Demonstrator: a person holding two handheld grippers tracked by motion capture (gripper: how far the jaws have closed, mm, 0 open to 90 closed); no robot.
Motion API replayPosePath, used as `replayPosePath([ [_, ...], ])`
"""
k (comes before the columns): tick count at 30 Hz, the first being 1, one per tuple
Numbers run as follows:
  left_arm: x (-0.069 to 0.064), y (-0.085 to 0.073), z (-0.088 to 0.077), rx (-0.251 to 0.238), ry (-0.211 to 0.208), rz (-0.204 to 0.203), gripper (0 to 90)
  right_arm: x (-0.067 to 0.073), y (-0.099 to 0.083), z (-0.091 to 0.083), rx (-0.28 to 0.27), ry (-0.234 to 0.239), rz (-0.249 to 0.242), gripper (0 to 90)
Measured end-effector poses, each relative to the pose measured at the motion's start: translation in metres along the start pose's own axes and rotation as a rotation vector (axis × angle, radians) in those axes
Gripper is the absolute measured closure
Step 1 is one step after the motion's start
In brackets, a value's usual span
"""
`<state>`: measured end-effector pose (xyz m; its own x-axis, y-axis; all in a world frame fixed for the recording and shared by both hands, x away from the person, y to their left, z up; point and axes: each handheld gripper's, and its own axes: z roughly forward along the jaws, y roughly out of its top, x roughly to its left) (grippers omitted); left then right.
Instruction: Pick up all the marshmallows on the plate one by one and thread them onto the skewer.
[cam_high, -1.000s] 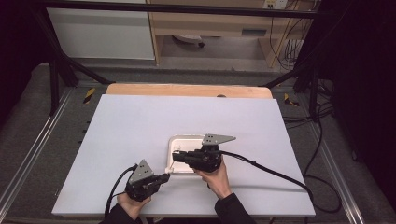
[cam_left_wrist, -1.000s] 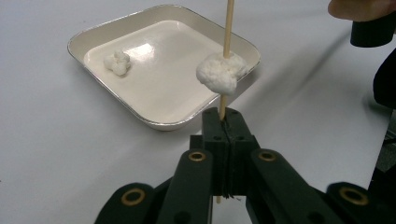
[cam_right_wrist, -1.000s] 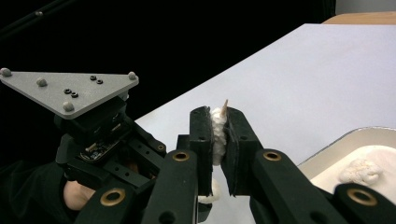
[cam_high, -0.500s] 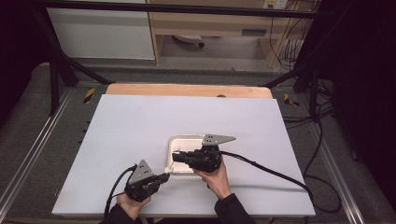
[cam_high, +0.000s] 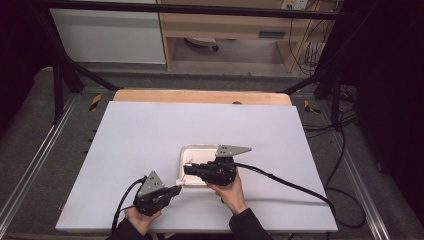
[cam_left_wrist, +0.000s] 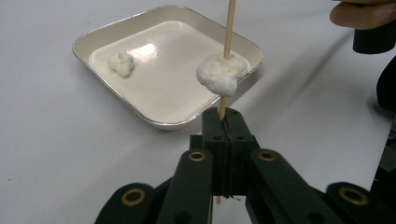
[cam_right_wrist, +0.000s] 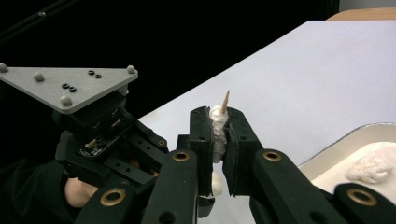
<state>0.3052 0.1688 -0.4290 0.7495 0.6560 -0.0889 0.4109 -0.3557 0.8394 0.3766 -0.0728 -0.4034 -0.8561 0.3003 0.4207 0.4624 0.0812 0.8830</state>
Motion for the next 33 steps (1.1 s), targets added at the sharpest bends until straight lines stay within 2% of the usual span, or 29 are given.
replayPosePath([
  [5, 0.001, 0.001, -0.001, -0.003, -0.002, 0.002, 89.2, 0.0, 0.0, 0.0, -0.001, 0.004, 0.004, 83.7],
  [6, 0.001, 0.001, -0.002, -0.031, -0.015, -0.008, 89.2, -0.001, -0.002, 0.001, 0.005, 0.005, 0.006, 83.8],
  [7, 0.001, 0.005, -0.006, -0.068, -0.038, -0.027, 89.2, -0.001, -0.004, 0.004, 0.039, 0.009, 0.008, 83.5],
  [8, -0.002, 0.012, -0.006, -0.048, 0.023, 0.03, 89.2, -0.001, -0.01, 0.012, 0.095, 0.033, 0.021, 83.6],
  [9, 0.0, 0.01, -0.006, -0.061, 0.028, 0.016, 89.2, 0.002, -0.019, 0.017, 0.049, 0.025, 0.004, 83.6],
  [10, 0.004, 0.008, -0.006, -0.075, -0.002, -0.025, 89.2, 0.004, -0.019, 0.019, 0.037, 0.002, -0.028, 83.5],
  [12, 0.004, 0.006, -0.009, -0.073, 0.01, -0.011, 89.2, 0.004, -0.019, 0.023, 0.029, 0.015, -0.019, 83.2],
  [13, 0.005, 0.006, -0.009, -0.078, 0.0, -0.023, 89.2, 0.002, -0.018, 0.024, 0.034, 0.026, -0.004, 82.8],
  [16, 0.004, 0.006, -0.008, -0.081, -0.01, -0.016, 89.0, 0.004, -0.013, 0.022, 0.051, 0.016, -0.013, 80.1],
  [17, 0.004, 0.007, -0.007, -0.081, -0.014, -0.02, 89.0, 0.004, -0.013, 0.021, 0.056, 0.008, -0.022, 78.2],
  [18, 0.004, 0.006, -0.007, -0.084, -0.018, -0.017, 89.0, 0.005, -0.012, 0.019, 0.059, -0.004, -0.033, 71.7],
  [19, 0.004, 0.006, -0.008, -0.084, -0.016, -0.014, 89.0, 0.006, -0.011, 0.018, 0.061, -0.037, -0.042, 62.3],
  [21, 0.005, 0.006, -0.008, -0.084, -0.02, -0.015, 88.9, 0.006, -0.01, 0.017, 0.067, -0.047, -0.055, 61.4],
  [23, 0.009, 0.004, -0.006, -0.062, -0.005, -0.026, 88.9, 0.007, -0.009, 0.015, 0.057, -0.053, -0.066, 54.7],
  [25, 0.014, 0.001, -0.005, -0.066, -0.016, -0.041, 88.9, 0.008, -0.004, 0.01, 0.035, -0.05, -0.06, 51.7],
  [27, 0.016, -0.001, -0.008, -0.069, -0.008, -0.04, 88.9, 0.008, 0.0, 0.006, 0.041, -0.068, -0.073, 46.2],
  [33, 0.021, -0.004, -0.014, -0.07, 0.004, -0.052, 88.8, -0.003, 0.006, 0.001, 0.094, -0.184, -0.119, 25.5],
])
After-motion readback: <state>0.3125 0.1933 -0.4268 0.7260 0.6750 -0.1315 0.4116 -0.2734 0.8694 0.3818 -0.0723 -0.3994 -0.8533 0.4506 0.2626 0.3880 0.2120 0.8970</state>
